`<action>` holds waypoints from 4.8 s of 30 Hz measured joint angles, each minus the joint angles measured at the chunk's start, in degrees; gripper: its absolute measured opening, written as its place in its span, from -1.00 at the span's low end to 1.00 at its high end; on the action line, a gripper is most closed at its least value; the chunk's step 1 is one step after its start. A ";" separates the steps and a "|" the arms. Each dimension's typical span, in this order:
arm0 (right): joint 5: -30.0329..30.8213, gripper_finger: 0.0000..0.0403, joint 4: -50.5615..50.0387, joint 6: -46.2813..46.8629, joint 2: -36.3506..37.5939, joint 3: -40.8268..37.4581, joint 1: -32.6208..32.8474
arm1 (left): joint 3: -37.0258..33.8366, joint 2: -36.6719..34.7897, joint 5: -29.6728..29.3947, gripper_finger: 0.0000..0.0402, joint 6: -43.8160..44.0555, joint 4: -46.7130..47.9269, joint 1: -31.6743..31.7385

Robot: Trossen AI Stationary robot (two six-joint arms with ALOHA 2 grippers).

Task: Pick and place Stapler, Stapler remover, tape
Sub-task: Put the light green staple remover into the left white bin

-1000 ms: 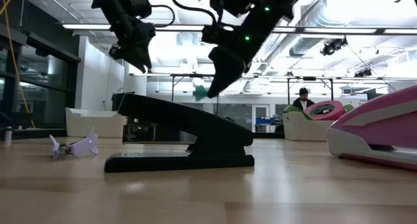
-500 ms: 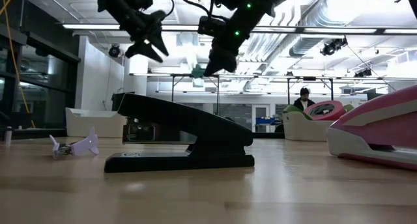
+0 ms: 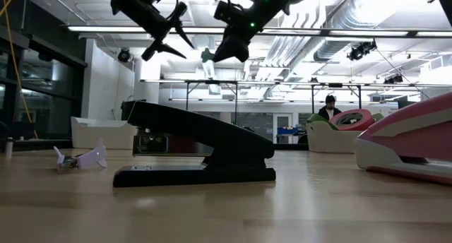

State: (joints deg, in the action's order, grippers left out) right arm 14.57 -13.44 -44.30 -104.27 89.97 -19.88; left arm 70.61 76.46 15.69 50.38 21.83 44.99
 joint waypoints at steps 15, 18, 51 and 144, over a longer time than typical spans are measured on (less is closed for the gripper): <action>5.47 -0.61 8.23 -7.87 0.00 -0.02 -1.58 | 0.00 4.83 10.23 -0.17 11.63 -11.94 0.05; 6.12 -0.61 8.32 -9.59 0.00 -0.02 -1.55 | 0.00 4.92 9.90 -0.17 11.77 -12.37 0.05; 13.64 -0.61 13.31 -31.37 0.00 -0.02 -0.20 | 0.00 4.86 10.95 -0.18 17.44 -17.53 0.05; -8.46 -0.61 -5.02 12.38 7.10 -0.02 -4.00 | 0.00 4.40 20.12 0.01 -42.50 -20.41 5.54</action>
State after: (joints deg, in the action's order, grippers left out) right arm 6.11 -18.46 -31.92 -97.17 89.95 -23.89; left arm 70.61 80.86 35.81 7.88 1.42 50.53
